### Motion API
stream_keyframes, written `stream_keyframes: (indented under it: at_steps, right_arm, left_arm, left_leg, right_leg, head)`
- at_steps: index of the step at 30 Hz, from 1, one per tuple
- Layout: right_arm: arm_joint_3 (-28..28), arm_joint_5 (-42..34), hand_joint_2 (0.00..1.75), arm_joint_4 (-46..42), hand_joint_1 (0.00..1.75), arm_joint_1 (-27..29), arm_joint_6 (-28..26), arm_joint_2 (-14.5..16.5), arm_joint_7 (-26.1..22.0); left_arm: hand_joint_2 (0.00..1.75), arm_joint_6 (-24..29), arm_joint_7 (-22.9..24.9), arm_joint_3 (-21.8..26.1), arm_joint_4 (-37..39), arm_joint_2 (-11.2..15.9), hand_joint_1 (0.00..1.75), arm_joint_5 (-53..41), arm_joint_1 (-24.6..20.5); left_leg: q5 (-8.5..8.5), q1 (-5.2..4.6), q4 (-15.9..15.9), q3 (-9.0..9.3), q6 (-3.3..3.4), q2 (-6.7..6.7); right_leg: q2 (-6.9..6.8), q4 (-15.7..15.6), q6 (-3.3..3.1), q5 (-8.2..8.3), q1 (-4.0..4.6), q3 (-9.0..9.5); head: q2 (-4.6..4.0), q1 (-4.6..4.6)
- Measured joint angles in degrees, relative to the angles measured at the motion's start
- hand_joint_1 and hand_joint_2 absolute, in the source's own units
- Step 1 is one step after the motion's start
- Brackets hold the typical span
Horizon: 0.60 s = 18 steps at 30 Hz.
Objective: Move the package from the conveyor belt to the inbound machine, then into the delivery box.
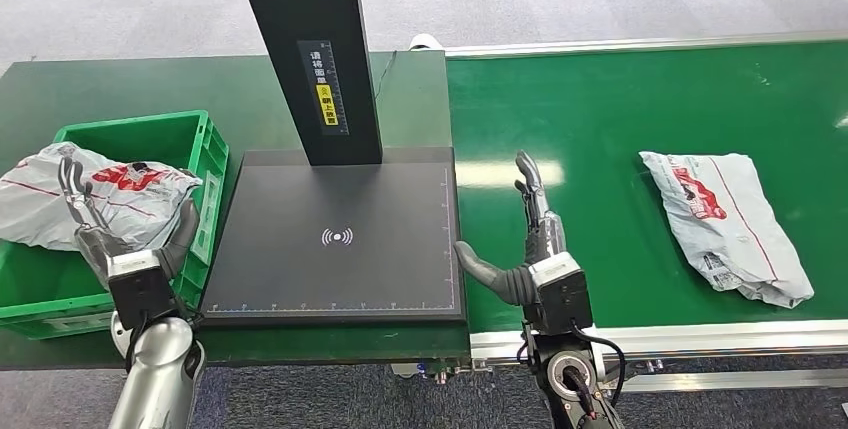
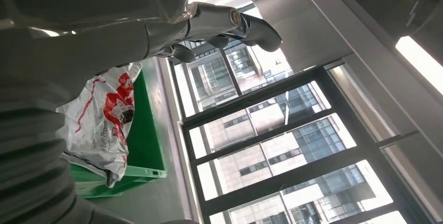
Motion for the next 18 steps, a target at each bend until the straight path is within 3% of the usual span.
stream_keyframes:
  at_steps: [4,9,13,15,18]
  right_arm:
    - [0.0,-0.1,1.75,0.2,0.0,0.0,0.0,0.0,-0.1]
    - [0.0,-1.2,1.75,0.6,0.0,-0.3,1.5,0.3,-0.8]
    - [-0.1,-3.3,1.75,2.4,0.0,-1.2,2.9,1.1,-1.5]
    - [-0.4,-4.6,1.75,4.0,0.0,-1.5,2.6,1.7,-1.6]
    - [-1.2,-5.7,1.75,6.0,0.0,-1.5,1.4,2.5,-1.6]
  left_arm:
    - [1.75,-3.1,-0.8,-2.5,-5.2,-1.9,0.0,2.0,4.6]
    - [1.75,-24.0,2.4,-9.0,-11.3,-3.2,0.0,9.7,11.0]
    - [1.75,-39.4,6.6,-12.8,-11.7,-4.2,0.0,16.2,13.8]
    - [1.75,-43.8,7.8,-13.0,-10.8,-4.7,0.0,17.9,14.1]
    - [1.75,-46.5,8.2,-12.9,-9.2,-5.1,0.0,17.4,14.3]
  left_leg:
    - [-0.01,-0.01,0.0,0.0,0.01,0.0]
    - [-0.08,-0.05,0.0,-0.05,0.06,-0.01]
    - [-0.09,-0.04,0.0,-0.02,0.07,0.0]
    - [-0.08,-0.03,0.0,0.0,0.06,-0.01]
    - [-0.07,-0.02,0.0,0.01,0.05,-0.01]
  right_leg:
    - [0.0,0.0,0.01,-0.01,0.0,0.0]
    - [-0.01,0.0,0.04,-0.04,-0.05,0.0]
    - [0.0,0.0,0.04,-0.03,-0.05,0.0]
    - [0.0,0.0,0.04,-0.03,-0.03,0.01]
    - [0.0,0.0,0.03,-0.03,-0.02,0.01]
  head:
    - [0.0,0.02]
    - [0.0,0.02]
    - [0.0,0.01]
    - [0.0,0.01]
    - [0.0,0.0]
